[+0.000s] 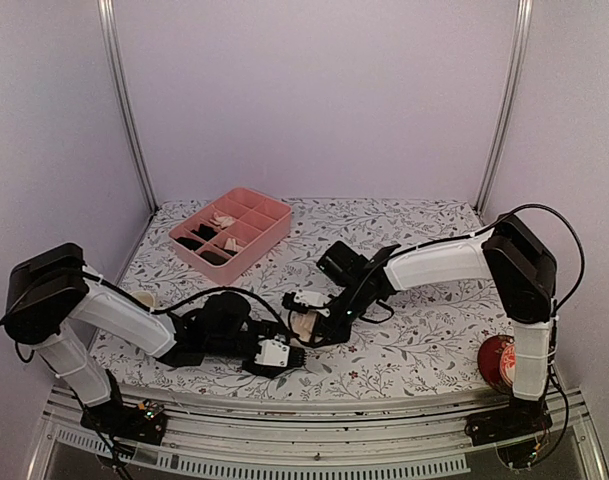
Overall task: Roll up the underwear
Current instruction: Roll the underwear at the center of the board, then pick up the underwear from the center of the board.
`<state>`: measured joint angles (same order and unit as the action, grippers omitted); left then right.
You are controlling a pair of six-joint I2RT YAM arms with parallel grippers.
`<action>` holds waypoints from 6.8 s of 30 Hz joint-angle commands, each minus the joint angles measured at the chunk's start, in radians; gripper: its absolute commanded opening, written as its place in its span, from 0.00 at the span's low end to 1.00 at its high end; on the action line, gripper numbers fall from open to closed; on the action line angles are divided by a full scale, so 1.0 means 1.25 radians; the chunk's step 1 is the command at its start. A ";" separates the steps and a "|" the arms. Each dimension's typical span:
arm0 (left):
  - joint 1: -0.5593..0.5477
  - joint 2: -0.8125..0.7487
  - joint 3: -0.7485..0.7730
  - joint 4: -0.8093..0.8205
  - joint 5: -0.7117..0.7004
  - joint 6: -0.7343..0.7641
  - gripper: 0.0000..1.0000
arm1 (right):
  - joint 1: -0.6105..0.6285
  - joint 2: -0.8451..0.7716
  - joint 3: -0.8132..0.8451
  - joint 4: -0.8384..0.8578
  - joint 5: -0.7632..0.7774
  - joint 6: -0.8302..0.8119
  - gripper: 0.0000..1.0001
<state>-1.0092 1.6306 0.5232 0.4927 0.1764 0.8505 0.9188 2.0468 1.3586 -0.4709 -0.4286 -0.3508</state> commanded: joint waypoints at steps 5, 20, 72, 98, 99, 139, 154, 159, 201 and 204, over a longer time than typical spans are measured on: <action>-0.048 0.083 -0.004 0.125 -0.189 0.042 0.67 | -0.008 0.061 -0.021 -0.053 -0.056 0.005 0.17; -0.065 0.191 0.039 0.117 -0.282 0.072 0.27 | -0.010 0.057 -0.033 -0.051 -0.029 0.006 0.17; 0.158 0.467 0.649 -0.901 0.405 -0.176 0.00 | 0.309 -0.315 -0.451 0.475 0.738 -0.219 0.56; 0.163 0.470 0.652 -0.905 0.410 -0.180 0.00 | 0.263 -0.177 -0.440 0.558 0.809 -0.257 0.55; 0.163 0.469 0.652 -0.905 0.410 -0.180 0.00 | 0.263 -0.174 -0.441 0.560 0.814 -0.259 0.54; 0.197 0.226 0.536 -0.686 0.302 -0.264 0.98 | 0.215 -0.129 -0.374 0.393 0.701 -0.207 0.12; 0.192 0.398 0.725 -0.949 0.437 -0.240 0.98 | 0.215 -0.122 -0.364 0.380 0.712 -0.204 0.12; 0.179 0.418 0.751 -0.959 0.419 -0.255 0.98 | 0.215 -0.121 -0.361 0.379 0.719 -0.204 0.12; 0.152 0.396 0.743 -0.853 0.244 -0.269 0.98 | 0.215 -0.100 -0.353 0.367 0.739 -0.204 0.11; 0.143 0.432 0.751 -0.874 0.251 -0.259 0.98 | 0.215 -0.099 -0.353 0.366 0.740 -0.204 0.11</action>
<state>-0.8120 2.1071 1.4357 -0.5373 0.4671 0.4969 1.1965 1.8790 0.9230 0.0849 0.5121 -0.6170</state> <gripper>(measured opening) 0.985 0.131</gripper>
